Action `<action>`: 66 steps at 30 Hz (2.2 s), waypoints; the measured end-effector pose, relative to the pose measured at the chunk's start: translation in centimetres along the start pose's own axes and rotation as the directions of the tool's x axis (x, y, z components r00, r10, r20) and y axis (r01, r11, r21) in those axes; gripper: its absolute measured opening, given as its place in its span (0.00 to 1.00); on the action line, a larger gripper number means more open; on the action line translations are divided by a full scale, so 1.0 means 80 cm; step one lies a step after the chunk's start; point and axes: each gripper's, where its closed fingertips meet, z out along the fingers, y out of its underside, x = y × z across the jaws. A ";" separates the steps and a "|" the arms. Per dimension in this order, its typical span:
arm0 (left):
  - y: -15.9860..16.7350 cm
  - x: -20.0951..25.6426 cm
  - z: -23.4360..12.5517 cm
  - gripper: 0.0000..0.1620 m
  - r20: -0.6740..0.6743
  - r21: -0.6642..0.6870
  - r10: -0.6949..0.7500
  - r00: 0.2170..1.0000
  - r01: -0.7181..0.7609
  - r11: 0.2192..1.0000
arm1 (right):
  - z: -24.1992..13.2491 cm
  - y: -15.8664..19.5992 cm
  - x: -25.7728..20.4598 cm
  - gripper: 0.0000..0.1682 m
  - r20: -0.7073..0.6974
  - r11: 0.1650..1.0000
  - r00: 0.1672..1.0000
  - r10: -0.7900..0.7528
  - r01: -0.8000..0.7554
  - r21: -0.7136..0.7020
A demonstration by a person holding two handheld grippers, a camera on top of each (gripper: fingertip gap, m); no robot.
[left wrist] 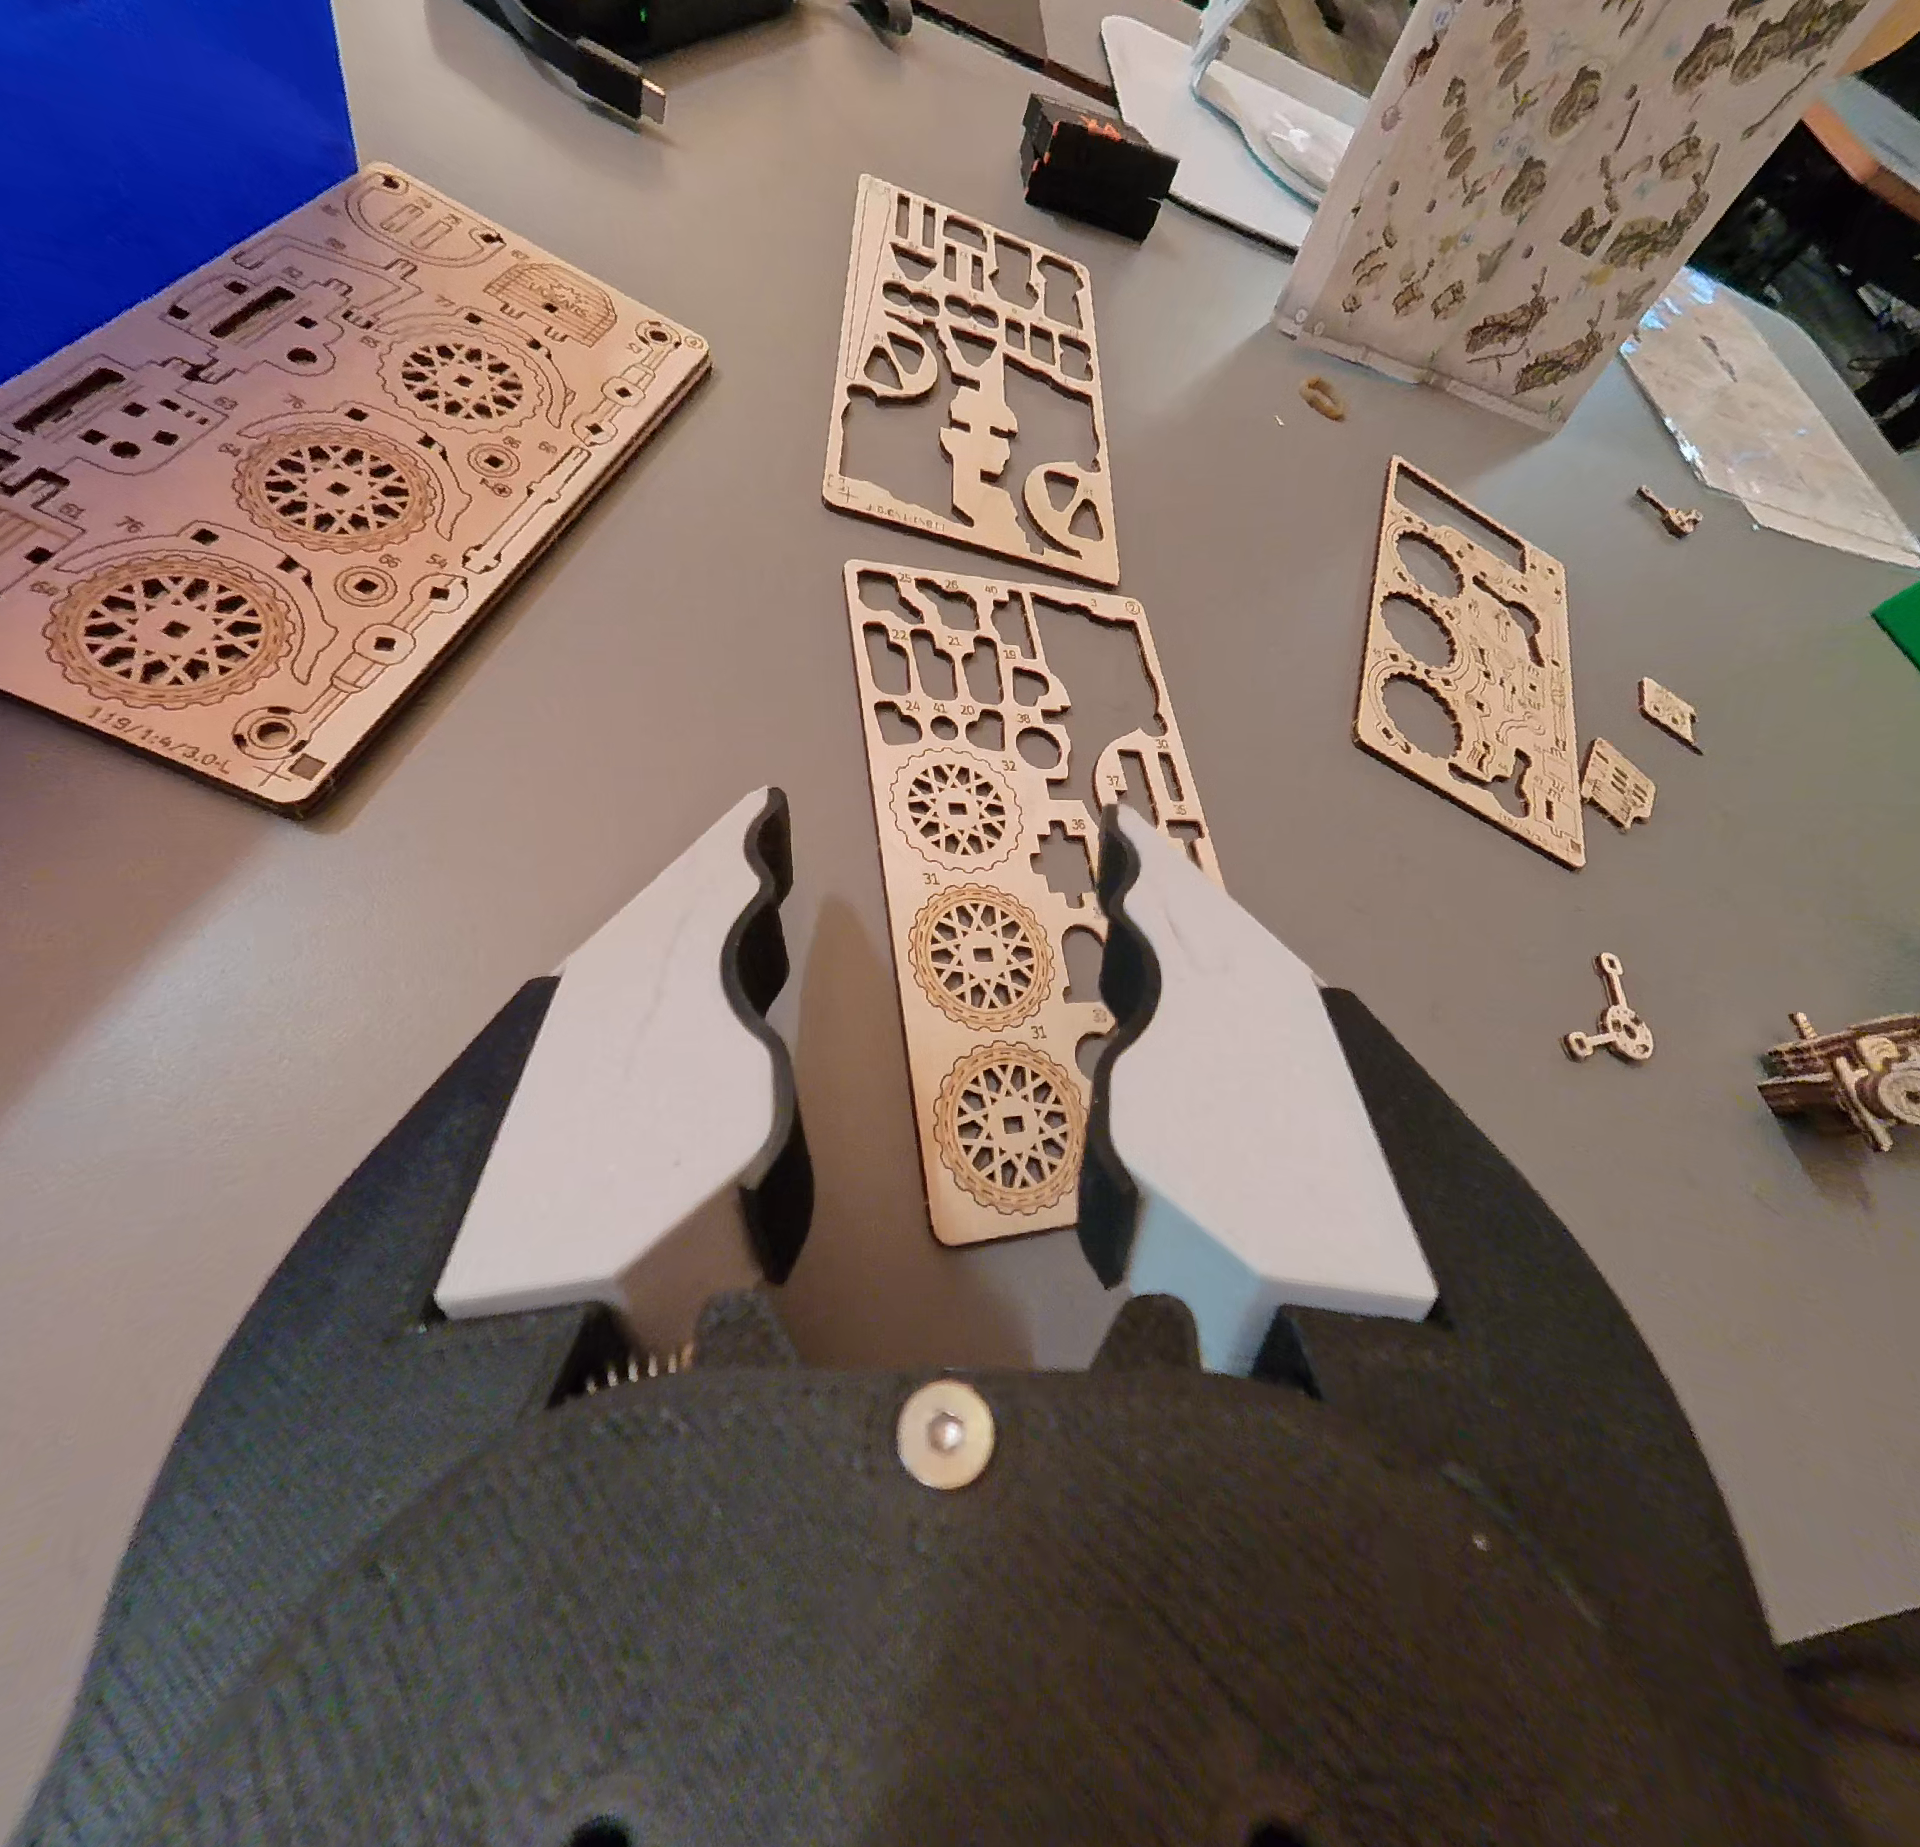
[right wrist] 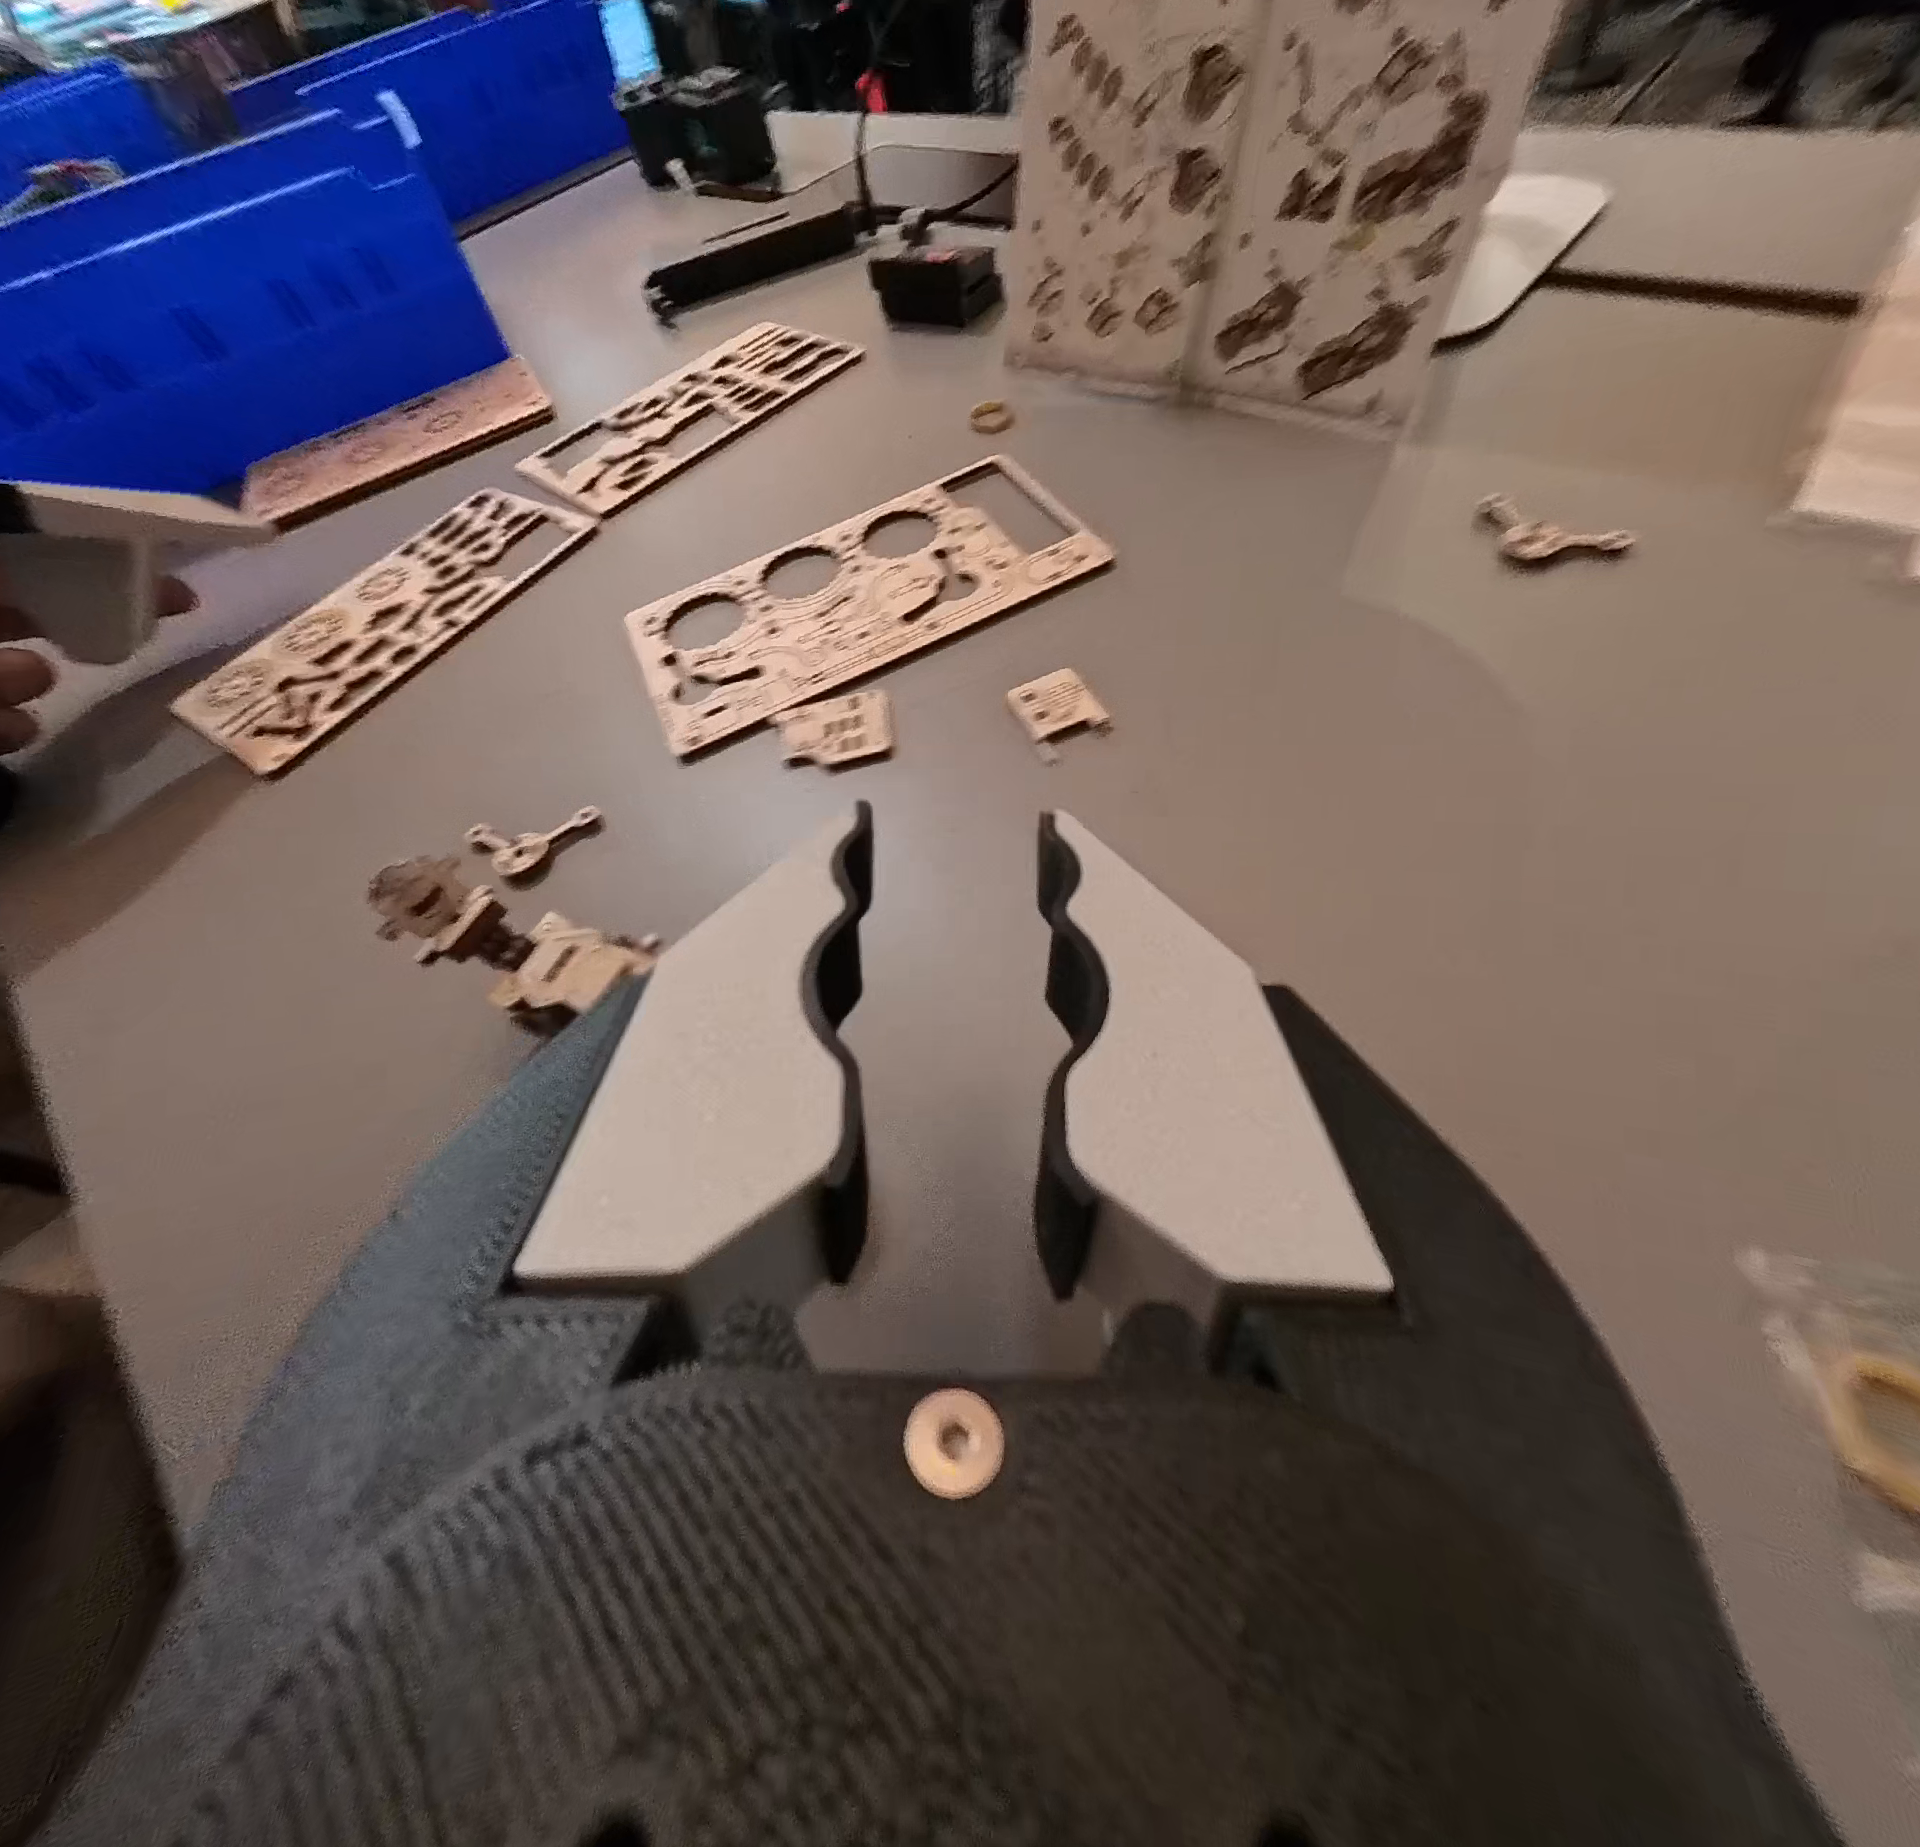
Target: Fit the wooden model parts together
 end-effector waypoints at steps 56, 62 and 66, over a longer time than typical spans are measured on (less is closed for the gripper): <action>0.005 0.294 0.082 0.34 -0.640 0.105 0.303 0.706 -0.310 0.945 | 0.076 -0.045 -0.036 0.23 0.201 0.949 0.932 -0.302 0.315 -0.034; -0.006 0.282 0.096 0.31 -0.595 0.152 0.362 0.718 -0.341 0.928 | 0.043 -0.054 0.004 0.23 0.063 0.970 0.969 -0.240 0.236 0.063; -0.009 0.293 0.099 0.30 -0.641 0.133 0.300 0.707 -0.283 0.950 | 0.038 -0.050 0.001 0.22 0.119 0.986 0.981 -0.151 0.141 0.090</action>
